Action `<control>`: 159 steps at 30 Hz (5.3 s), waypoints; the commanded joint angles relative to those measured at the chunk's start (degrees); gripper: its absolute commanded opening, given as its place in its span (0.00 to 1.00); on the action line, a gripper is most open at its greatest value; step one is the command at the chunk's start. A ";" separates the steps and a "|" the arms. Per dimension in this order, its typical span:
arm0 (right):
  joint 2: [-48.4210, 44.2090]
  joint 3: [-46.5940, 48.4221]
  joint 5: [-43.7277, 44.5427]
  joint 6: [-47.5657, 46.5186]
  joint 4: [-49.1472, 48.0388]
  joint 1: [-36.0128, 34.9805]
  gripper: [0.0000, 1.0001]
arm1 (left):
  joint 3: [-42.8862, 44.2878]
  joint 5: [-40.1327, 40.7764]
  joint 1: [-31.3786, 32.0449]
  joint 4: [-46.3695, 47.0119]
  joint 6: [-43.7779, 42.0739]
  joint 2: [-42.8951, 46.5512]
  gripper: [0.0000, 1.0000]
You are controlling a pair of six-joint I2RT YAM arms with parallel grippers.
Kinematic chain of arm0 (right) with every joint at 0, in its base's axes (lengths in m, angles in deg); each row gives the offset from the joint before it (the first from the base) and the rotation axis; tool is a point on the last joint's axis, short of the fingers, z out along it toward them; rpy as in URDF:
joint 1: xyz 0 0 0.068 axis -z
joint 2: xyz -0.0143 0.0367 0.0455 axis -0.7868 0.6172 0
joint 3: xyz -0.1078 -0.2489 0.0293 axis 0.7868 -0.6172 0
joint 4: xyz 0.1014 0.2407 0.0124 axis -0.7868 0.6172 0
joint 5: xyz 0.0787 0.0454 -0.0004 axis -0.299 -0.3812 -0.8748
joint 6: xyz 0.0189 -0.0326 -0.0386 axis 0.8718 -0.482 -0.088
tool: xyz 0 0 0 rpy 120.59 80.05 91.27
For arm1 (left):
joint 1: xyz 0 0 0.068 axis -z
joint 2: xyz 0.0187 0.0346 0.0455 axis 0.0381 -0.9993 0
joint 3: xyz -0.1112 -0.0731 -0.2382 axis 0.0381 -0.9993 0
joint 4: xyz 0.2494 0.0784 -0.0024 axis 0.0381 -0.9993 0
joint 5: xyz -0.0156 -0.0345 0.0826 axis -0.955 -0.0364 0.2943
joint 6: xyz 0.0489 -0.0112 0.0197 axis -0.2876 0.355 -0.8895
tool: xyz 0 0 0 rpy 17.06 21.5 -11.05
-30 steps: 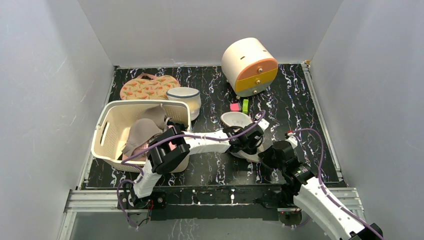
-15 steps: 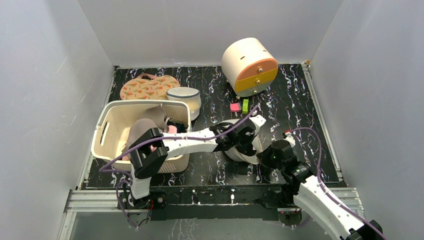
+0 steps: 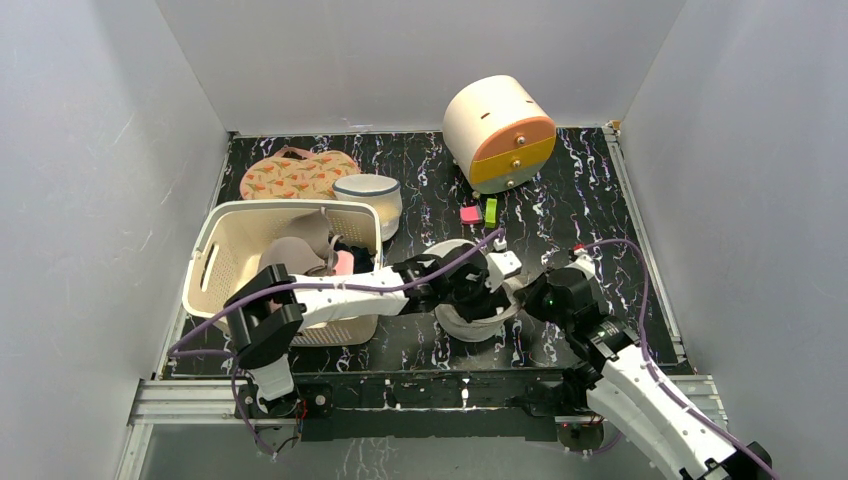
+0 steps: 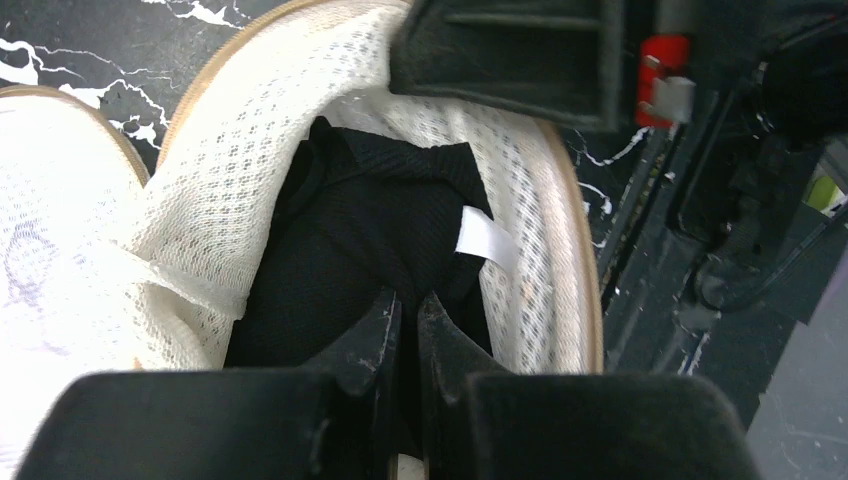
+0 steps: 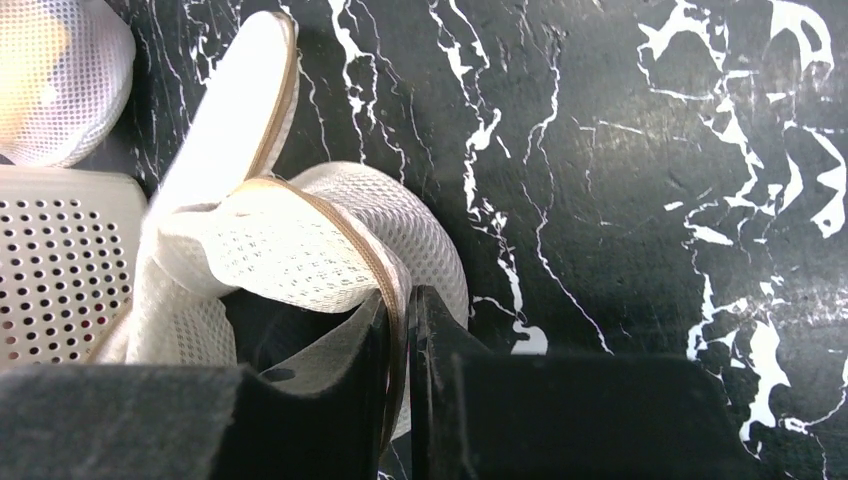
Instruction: Unzip the laundry bag and remove the bra
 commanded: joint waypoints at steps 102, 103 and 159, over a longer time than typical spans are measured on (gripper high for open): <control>3.94 2.27 -6.50 -6.31 -8.60 -0.23 0.10 | 3.85 56.46 -29.23 -40.94 19.39 34.30 0.00; 3.94 2.08 -6.58 -6.24 -8.74 -0.21 0.10 | 3.33 56.14 -29.27 -41.22 20.71 34.10 0.00; -10.52 13.88 9.65 -3.63 4.74 -0.22 0.70 | 0.58 19.82 -13.11 -11.45 35.42 20.11 0.98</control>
